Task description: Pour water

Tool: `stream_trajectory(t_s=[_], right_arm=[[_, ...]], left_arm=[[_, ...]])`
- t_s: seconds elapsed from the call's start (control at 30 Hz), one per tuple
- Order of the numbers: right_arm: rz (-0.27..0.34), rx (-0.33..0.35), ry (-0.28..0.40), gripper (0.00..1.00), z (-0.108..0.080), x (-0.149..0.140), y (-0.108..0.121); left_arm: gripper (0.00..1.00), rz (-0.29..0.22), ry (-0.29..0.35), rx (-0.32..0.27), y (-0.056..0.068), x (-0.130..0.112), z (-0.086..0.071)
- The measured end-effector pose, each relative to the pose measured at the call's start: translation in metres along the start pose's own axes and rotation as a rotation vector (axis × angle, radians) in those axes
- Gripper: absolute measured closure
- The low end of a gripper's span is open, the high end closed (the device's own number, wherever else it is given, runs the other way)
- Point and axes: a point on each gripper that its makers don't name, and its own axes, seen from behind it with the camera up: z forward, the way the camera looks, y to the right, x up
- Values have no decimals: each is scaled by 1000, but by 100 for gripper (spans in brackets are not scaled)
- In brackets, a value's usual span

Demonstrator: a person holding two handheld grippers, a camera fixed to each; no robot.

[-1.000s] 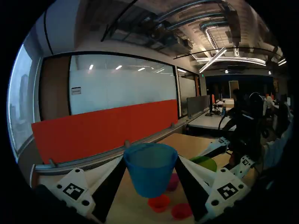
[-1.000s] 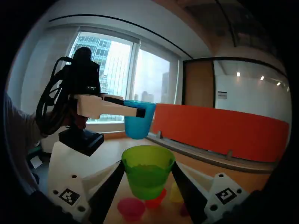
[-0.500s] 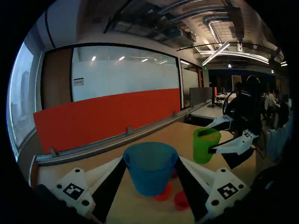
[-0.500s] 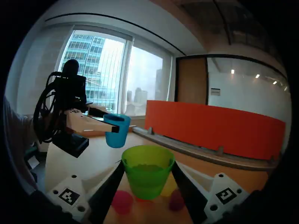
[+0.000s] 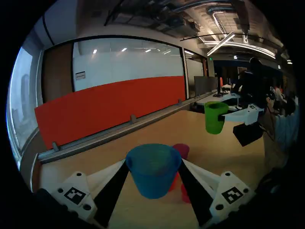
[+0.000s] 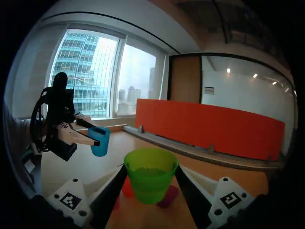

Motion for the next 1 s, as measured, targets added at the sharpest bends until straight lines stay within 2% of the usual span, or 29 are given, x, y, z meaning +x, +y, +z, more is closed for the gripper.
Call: stream_trajectory(t_s=[0.27, 0.5, 1.0], right_arm=[[5, -37, -20, 9, -11, -10, 18], [11, -45, -50, 9, -13, -21, 26], [2, -39, -190, 9, -5, -72, 38]], left_arm=[[12, 5, -33, -4, 2, -18, 2], [12, 20, -73, -2, 0, -33, 10], [12, 38, -179, -20, -5, -74, 29]])
